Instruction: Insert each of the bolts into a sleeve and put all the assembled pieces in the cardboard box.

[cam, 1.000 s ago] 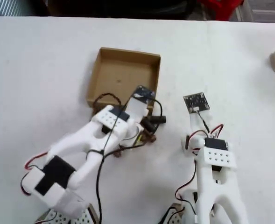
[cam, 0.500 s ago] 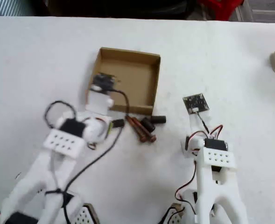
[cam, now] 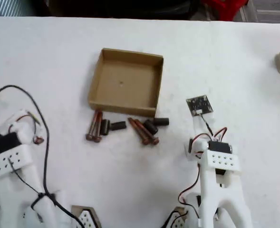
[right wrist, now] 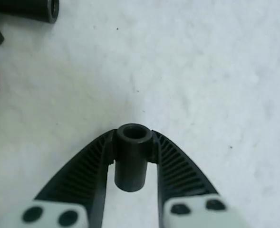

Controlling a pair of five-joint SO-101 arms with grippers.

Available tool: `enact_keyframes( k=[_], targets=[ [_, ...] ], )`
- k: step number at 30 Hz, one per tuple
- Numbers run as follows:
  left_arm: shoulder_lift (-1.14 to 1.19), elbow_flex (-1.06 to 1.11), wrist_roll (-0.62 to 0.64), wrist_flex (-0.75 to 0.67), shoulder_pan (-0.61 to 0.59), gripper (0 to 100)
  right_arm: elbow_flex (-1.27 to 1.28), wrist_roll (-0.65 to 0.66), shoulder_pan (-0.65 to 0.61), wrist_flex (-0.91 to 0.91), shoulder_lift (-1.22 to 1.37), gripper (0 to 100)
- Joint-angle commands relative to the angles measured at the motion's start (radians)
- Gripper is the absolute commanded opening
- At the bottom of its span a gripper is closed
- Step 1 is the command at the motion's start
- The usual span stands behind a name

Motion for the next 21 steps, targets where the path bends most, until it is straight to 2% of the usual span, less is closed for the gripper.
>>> enact_keyframes(
  k=[1,11,16,18,21],
  targets=[
    [0.125,-0.029,0.021,-0.084,-0.105,2,-0.005,0.014,-0.008,-0.016,-0.016,1.7],
    [0.690,-0.404,0.021,0.054,-0.203,2,-0.005,0.014,-0.005,-0.016,-0.016,1.7],
    [0.877,-0.542,0.014,0.084,-0.211,2,-0.005,0.014,-0.004,-0.016,-0.016,1.7],
    [0.911,-0.566,0.014,0.084,-0.211,5,-0.005,0.014,-0.005,-0.016,-0.016,1.7],
    [0.918,-0.569,0.012,0.086,-0.211,14,-0.005,0.014,-0.007,-0.016,-0.016,1.7]
  ],
)
